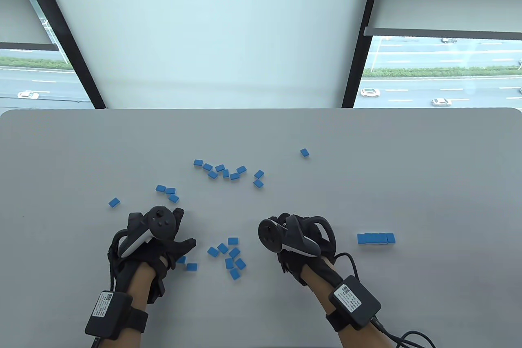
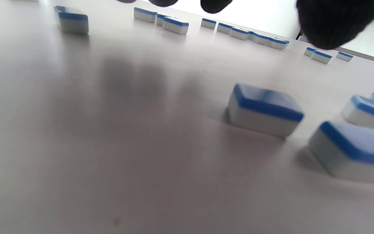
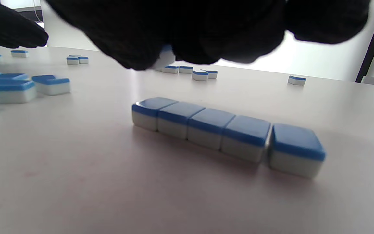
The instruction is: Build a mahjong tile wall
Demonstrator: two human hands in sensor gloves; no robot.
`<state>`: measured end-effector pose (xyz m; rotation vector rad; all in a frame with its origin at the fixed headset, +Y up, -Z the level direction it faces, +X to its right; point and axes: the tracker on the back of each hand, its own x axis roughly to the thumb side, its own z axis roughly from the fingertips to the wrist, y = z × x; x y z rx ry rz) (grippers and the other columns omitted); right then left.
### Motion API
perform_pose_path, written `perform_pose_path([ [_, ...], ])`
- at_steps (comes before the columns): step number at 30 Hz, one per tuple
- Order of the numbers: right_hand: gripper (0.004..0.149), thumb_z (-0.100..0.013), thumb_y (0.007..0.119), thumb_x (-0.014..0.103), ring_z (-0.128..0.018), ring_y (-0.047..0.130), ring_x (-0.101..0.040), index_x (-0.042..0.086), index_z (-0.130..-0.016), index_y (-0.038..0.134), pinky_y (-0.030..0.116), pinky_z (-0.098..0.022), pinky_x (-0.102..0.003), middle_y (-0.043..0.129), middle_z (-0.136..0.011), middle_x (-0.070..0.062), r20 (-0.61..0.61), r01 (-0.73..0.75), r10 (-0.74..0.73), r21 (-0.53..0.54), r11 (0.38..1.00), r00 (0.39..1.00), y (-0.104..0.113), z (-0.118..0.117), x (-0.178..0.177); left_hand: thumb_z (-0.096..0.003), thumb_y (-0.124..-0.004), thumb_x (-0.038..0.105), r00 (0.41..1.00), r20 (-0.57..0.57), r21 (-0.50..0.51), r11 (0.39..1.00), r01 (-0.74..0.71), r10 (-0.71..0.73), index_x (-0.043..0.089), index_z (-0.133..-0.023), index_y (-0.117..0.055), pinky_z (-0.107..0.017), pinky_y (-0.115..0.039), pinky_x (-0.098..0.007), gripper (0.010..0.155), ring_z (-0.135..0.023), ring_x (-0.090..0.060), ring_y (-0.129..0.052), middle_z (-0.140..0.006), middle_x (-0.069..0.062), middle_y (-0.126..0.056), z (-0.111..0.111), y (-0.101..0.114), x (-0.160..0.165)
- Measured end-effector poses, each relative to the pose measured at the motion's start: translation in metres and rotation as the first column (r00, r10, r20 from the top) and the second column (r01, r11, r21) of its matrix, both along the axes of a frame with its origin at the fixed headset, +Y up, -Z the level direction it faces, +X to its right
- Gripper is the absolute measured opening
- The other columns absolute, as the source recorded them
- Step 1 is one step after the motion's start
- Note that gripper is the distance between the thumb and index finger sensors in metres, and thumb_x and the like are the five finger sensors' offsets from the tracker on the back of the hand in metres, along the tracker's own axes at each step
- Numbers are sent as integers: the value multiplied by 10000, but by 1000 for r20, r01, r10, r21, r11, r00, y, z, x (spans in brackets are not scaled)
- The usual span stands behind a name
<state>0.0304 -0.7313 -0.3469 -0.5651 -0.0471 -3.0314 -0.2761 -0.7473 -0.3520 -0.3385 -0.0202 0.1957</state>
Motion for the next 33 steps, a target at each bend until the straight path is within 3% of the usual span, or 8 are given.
perform_pose_path([
  [7,579,-380,853,352,-362,910,-221,142,-896,694,800,-377,-472,825,-717,-42,16,-52,53,-70,996,998,-9,-2,-1,-386,-686,719,1000,1,3,1000,-9,9,345,-1123,-339,-679,-286,-764,896,-1074,-480,-303,-1195,-95,-278,-1,-1,-1],
  [15,623,-370,856,395,-368,912,-224,148,-911,669,797,-382,-473,816,-734,-43,15,-73,74,-37,997,997,-6,2,-3,-386,-686,720,1000,2,6,1000,-10,10,343,-1124,-338,-679,-286,-764,899,-1074,-481,-302,-1195,-96,-275,-1,0,-2],
  [19,648,-368,861,403,-437,920,-236,189,-935,632,791,-429,-478,780,-818,-37,-58,-34,36,24,999,998,5,16,-17,-386,-686,719,1000,2,4,1000,-8,8,344,-1124,-338,-678,-285,-765,898,-1074,-481,-301,-1195,-95,-277,-1,-1,-2],
  [22,659,-371,865,404,-535,931,-265,223,-952,611,779,-491,-492,744,-896,-30,-124,10,-10,-1,1000,992,7,25,-28,-387,-686,719,1000,1,0,1000,-5,5,344,-1123,-338,-679,-286,-764,896,-1074,-480,-302,-1195,-95,-278,-1,-2,-2],
  [27,635,-372,881,386,-669,933,-288,288,-947,629,766,-560,-500,703,-976,-2,-240,1,-10,-39,999,971,-3,39,-47,-387,-685,720,1000,-3,-6,1000,-2,2,342,-1124,-338,-679,-285,-764,898,-1074,-482,-302,-1195,-97,-278,-1,-2,-2],
  [33,637,-372,887,374,-706,928,-294,313,-953,631,763,-575,-503,698,-990,-7,-294,-39,23,-47,998,956,-17,47,-57,-386,-686,719,1000,-6,-9,1000,1,-1,344,-1123,-340,-678,-286,-764,897,-1073,-482,-304,-1195,-98,-279,-1,-2,-3],
])
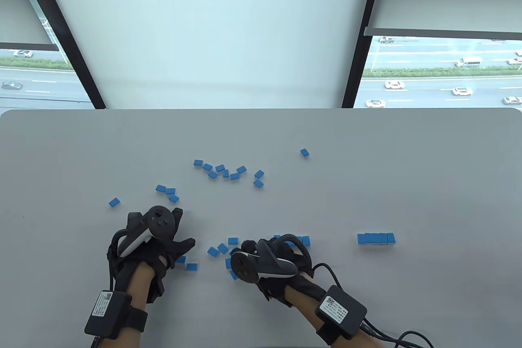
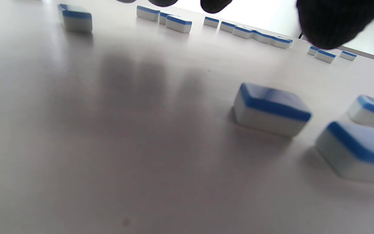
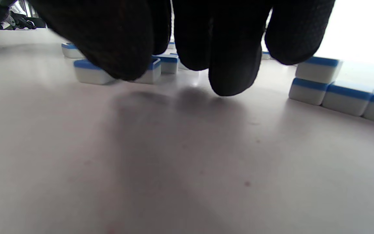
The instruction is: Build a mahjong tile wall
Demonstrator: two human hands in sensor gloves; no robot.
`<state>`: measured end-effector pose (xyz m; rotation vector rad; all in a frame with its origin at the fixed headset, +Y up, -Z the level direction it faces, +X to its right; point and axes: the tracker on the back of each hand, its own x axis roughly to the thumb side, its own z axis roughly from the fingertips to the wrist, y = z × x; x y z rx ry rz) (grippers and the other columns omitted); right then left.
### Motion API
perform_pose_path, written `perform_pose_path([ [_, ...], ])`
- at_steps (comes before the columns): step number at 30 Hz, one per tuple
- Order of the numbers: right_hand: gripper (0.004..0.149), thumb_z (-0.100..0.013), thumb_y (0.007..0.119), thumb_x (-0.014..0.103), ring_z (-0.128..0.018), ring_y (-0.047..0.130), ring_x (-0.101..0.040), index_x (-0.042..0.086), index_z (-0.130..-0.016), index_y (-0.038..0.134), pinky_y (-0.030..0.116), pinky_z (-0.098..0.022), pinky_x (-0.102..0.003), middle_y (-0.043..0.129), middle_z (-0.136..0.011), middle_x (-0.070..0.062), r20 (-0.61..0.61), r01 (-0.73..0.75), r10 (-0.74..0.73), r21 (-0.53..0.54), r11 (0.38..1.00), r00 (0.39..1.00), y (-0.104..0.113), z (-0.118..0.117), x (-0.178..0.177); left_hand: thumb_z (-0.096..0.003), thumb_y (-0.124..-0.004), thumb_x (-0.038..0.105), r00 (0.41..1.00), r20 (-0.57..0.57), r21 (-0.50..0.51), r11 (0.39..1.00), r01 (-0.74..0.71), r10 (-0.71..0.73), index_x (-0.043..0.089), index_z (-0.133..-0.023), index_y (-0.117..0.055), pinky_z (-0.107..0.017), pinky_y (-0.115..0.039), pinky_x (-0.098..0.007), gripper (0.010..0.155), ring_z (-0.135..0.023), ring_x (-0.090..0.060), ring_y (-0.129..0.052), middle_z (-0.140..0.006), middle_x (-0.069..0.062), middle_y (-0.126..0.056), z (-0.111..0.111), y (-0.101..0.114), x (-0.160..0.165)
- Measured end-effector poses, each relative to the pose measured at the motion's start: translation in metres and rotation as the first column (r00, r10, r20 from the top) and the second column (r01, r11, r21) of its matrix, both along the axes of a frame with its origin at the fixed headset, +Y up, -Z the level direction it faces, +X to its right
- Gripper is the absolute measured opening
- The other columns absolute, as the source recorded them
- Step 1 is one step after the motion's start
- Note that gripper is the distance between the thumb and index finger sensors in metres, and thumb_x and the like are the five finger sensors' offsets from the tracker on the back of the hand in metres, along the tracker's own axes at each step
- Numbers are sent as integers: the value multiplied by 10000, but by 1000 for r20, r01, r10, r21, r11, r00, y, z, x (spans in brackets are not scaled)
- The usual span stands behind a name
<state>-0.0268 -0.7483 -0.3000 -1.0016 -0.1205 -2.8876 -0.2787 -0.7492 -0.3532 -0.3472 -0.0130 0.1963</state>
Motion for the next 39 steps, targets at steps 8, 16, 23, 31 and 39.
perform_pose_path([
  [8,616,-357,913,368,-656,947,-271,267,-919,679,776,-568,-491,765,-924,-13,-10,-10,11,15,1000,1000,-2,3,-4,-387,-686,719,1000,-1,-6,1000,1,-1,343,-1123,-340,-678,-285,-764,896,-1073,-482,-304,-1195,-96,-280,0,-1,0],
  [16,590,-371,895,359,-573,935,-267,221,-907,694,769,-543,-505,788,-851,-47,22,-29,30,-56,998,999,-4,-1,-6,-388,-686,718,1000,3,-13,1000,10,-10,342,-1123,-341,-679,-285,-764,895,-1072,-483,-305,-1194,-97,-282,-1,-1,1],
  [23,588,-381,862,355,-504,915,-238,203,-911,658,770,-513,-493,784,-803,-43,21,-30,32,-88,996,999,-5,-2,-6,-387,-686,718,1000,3,-20,1000,13,-13,342,-1122,-345,-679,-285,-764,894,-1072,-483,-308,-1194,-96,-285,-1,-2,2],
  [31,586,-385,847,354,-455,901,-225,184,-909,646,771,-480,-485,794,-762,-35,64,64,-68,63,996,996,21,-12,11,-387,-686,718,1000,-6,-20,1000,7,-8,343,-1122,-344,-679,-285,-764,893,-1073,-482,-306,-1194,-95,-283,-1,-1,0],
  [39,588,-377,852,351,-422,896,-230,174,-903,659,772,-445,-491,810,-732,-34,176,169,-212,232,958,961,56,-28,54,-386,-686,719,1000,-8,-24,1000,4,-4,344,-1122,-345,-678,-285,-764,893,-1072,-483,-309,-1194,-96,-287,-1,-1,0],
])
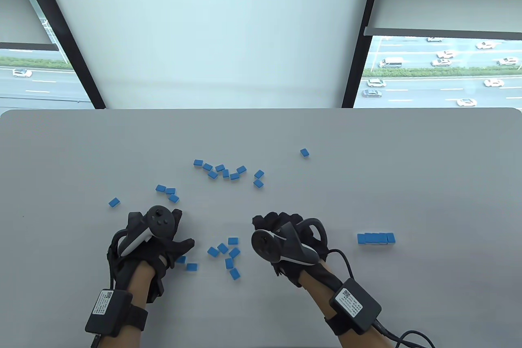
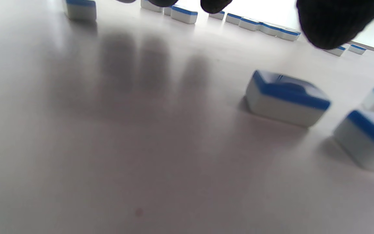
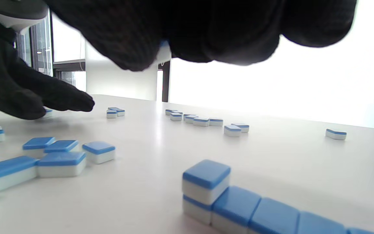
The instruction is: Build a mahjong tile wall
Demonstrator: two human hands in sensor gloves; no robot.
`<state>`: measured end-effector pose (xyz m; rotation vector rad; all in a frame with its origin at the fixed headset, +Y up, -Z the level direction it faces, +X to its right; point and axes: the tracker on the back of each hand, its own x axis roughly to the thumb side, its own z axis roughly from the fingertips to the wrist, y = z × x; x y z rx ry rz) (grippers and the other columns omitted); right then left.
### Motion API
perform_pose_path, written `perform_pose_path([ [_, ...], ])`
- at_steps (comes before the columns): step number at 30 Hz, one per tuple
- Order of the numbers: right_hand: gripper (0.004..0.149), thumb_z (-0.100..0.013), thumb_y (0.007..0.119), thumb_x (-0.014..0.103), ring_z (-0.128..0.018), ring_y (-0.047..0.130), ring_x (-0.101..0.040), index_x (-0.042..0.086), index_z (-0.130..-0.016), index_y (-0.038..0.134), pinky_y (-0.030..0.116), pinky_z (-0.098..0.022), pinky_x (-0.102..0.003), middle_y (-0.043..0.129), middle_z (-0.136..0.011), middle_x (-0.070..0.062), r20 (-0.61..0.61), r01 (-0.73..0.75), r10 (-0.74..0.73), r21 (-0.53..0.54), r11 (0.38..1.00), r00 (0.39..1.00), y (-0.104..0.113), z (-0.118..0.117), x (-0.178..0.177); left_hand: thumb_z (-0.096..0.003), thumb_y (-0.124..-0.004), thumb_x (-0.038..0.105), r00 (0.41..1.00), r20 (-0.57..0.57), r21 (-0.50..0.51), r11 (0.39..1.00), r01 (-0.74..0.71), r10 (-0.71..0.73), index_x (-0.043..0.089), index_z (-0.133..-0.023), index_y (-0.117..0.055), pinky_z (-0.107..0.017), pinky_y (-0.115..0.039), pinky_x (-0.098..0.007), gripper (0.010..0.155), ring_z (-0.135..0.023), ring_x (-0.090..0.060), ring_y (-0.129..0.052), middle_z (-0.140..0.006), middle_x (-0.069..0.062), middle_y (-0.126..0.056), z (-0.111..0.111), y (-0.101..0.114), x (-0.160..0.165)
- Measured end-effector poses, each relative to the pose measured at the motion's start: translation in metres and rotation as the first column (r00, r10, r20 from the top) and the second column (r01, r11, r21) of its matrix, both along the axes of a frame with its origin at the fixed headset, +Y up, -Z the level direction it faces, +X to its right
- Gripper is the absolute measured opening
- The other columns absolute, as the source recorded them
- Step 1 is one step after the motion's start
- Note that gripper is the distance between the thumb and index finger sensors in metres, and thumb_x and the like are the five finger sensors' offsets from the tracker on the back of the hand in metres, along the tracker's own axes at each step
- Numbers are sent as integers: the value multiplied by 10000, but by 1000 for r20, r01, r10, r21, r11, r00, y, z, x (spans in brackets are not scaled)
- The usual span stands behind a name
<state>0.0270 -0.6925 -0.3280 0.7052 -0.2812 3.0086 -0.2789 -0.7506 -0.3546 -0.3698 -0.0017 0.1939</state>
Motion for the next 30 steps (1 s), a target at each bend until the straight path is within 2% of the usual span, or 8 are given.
perform_pose_path([
  [6,581,-368,860,357,-447,884,-245,199,-898,680,760,-444,-495,807,-741,-30,96,-19,20,-14,1000,995,-4,-13,27,-387,-686,718,1000,3,2,1000,-2,2,340,-1123,-344,-682,-280,-758,895,-1072,-482,-308,-1194,-96,-285,0,0,0],
  [9,577,-370,863,366,-465,882,-250,212,-899,691,755,-455,-497,803,-753,-30,125,-87,99,-101,991,987,-16,-19,31,-387,-686,718,1000,2,3,1000,-4,4,342,-1123,-343,-680,-281,-759,895,-1071,-484,-308,-1194,-97,-286,0,-1,-1],
  [15,573,-365,874,378,-479,883,-261,214,-890,712,752,-462,-504,806,-761,-36,125,-132,163,-224,966,979,-31,-23,31,-388,-686,718,1000,4,5,1000,-7,7,341,-1123,-344,-680,-282,-760,894,-1072,-483,-309,-1192,-124,-285,0,-2,-1],
  [16,573,-365,875,379,-480,883,-260,216,-890,712,752,-463,-504,805,-762,-35,123,-136,168,-229,964,978,-32,-24,31,-388,-686,718,1000,5,6,1000,-7,7,341,-1123,-344,-680,-282,-760,894,-1072,-483,-310,-1194,-95,-287,0,-2,-1],
  [18,569,-365,876,379,-483,882,-262,219,-888,716,751,-465,-505,806,-763,-34,118,-139,172,-242,960,978,-34,-24,30,-388,-686,718,1000,7,6,1000,-5,5,340,-1124,-343,-679,-282,-761,896,-1072,-483,-308,-1192,-123,-286,0,-2,0],
  [30,571,-367,874,388,-499,876,-263,226,-891,714,745,-476,-504,798,-776,-34,108,-156,192,-276,948,975,-44,-24,25,-388,-685,718,1000,8,23,1000,-1,1,341,-1123,-340,-681,-282,-759,895,-1073,-482,-305,-1194,-95,-283,0,-1,-1],
])
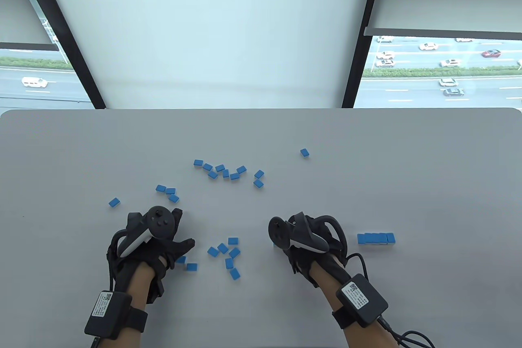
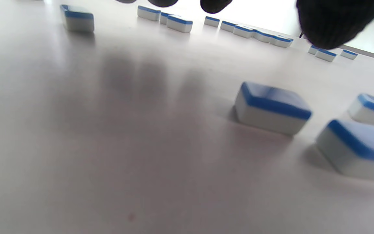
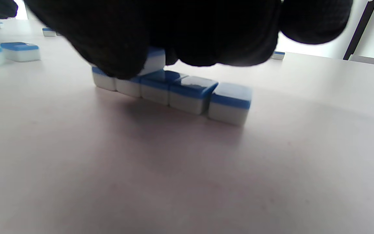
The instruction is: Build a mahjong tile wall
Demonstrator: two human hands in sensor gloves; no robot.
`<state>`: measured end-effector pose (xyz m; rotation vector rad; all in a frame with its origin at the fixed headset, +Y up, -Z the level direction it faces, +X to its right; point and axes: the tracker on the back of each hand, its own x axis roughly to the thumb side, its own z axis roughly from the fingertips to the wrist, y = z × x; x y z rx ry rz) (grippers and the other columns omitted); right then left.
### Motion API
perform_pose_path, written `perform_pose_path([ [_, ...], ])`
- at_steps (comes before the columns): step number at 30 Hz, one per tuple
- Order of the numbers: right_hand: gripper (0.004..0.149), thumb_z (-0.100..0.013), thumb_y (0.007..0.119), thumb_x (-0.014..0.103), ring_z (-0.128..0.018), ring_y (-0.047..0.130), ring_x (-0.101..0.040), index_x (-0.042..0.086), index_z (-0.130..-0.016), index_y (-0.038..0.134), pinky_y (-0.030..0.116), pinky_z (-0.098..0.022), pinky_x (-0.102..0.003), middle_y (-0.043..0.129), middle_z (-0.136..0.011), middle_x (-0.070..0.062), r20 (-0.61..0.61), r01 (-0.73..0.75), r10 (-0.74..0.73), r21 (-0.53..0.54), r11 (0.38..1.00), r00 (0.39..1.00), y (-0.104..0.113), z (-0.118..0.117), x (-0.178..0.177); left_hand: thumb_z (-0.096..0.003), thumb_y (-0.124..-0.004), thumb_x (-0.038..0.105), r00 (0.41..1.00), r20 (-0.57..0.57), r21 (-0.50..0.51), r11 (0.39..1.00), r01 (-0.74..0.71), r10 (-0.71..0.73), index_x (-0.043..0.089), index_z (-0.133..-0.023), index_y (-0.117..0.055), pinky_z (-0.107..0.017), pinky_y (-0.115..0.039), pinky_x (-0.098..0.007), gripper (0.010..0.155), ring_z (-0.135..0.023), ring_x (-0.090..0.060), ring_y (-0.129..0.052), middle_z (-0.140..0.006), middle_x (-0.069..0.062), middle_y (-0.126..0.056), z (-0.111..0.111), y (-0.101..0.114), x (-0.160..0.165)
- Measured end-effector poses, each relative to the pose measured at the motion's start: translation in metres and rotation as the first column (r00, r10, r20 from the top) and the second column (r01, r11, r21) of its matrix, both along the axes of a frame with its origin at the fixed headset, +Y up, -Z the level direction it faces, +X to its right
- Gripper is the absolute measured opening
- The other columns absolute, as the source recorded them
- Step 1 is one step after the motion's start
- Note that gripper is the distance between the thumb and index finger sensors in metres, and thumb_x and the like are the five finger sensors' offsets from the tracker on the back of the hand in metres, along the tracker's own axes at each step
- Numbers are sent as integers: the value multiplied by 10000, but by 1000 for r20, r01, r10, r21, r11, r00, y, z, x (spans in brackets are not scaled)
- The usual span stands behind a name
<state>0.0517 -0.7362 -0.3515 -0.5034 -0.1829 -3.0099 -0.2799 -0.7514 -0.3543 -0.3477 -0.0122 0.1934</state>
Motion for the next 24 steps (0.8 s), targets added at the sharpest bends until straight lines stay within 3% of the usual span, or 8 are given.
perform_pose_path([
  [5,637,-360,866,430,-504,877,-266,215,-926,666,744,-478,-506,791,-783,-37,15,25,-25,-8,1000,1000,4,1,4,-387,-686,718,1000,3,8,1000,-2,2,342,-1123,-340,-680,-283,-761,896,-1074,-481,-304,-1195,-95,-278,0,0,0],
  [14,678,-380,842,436,-626,908,-319,219,-978,606,749,-525,-529,771,-881,-52,37,44,-52,188,981,998,61,-1,17,-386,-687,719,1000,12,28,1000,5,-6,343,-1124,-339,-680,-282,-761,898,-1075,-482,-300,-1196,-96,-277,-1,2,0],
  [19,697,-381,840,444,-734,892,-294,278,-997,559,740,-588,-507,730,-946,2,131,-138,116,173,975,985,72,-48,16,-387,-687,718,1000,12,35,999,-6,6,342,-1124,-338,-680,-281,-761,897,-1075,-479,-301,-1195,-95,-276,-1,2,0],
  [24,704,-385,858,415,-827,855,-283,338,-1001,525,713,-637,-503,688,-993,36,289,-105,78,79,991,954,68,-120,27,-386,-687,718,1000,11,24,1000,-9,9,344,-1124,-338,-680,-280,-762,898,-1075,-480,-301,-1196,-96,-276,-3,-1,-1],
])
